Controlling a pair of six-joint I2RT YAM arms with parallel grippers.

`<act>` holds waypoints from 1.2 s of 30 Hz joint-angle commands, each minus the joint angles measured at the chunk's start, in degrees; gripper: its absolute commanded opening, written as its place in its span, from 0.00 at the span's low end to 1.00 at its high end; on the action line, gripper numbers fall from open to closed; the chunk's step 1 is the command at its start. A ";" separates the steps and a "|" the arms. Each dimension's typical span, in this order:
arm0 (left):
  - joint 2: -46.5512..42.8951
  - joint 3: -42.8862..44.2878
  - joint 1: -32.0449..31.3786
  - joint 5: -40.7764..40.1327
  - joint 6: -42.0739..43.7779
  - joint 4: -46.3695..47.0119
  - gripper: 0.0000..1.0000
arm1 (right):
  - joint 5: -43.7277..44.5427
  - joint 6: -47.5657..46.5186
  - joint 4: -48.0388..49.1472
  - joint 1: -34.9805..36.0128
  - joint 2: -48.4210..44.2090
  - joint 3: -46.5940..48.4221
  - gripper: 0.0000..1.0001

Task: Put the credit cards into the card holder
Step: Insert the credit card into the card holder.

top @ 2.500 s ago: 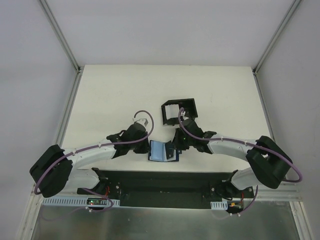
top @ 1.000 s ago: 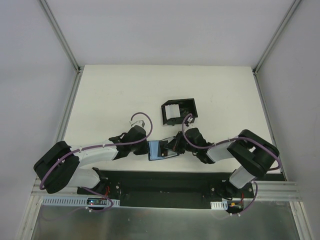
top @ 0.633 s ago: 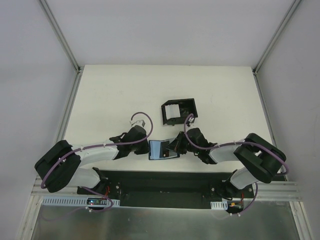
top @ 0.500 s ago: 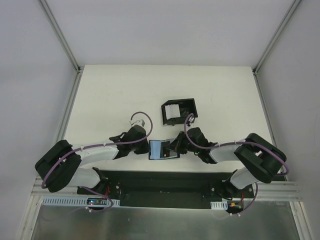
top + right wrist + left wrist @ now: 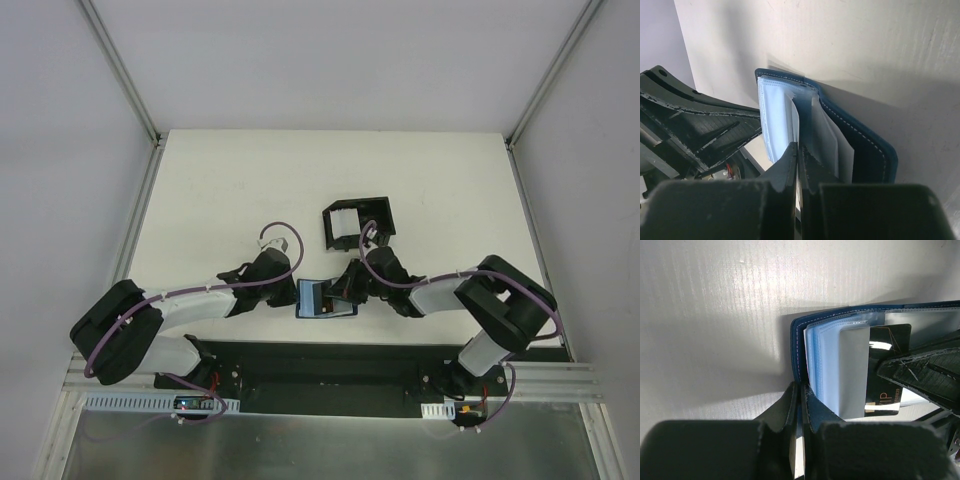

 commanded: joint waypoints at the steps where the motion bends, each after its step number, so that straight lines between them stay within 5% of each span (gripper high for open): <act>1: 1.79 -1.03 0.88 -3.40 2.58 -5.44 0.00 | -3.15 -0.62 -1.67 0.63 2.41 1.25 0.02; 9: 0.39 -1.91 0.88 -2.44 1.35 -5.26 0.00 | 1.94 0.87 -1.22 1.77 1.45 0.73 0.22; 15: -1.46 -2.97 0.88 -2.26 0.91 -5.26 0.00 | 6.86 -4.22 -14.73 1.77 -4.70 2.21 0.42; 36: -1.46 -1.30 0.79 -0.33 2.14 -4.47 0.00 | 5.03 -10.11 -25.66 6.25 -0.49 15.93 0.44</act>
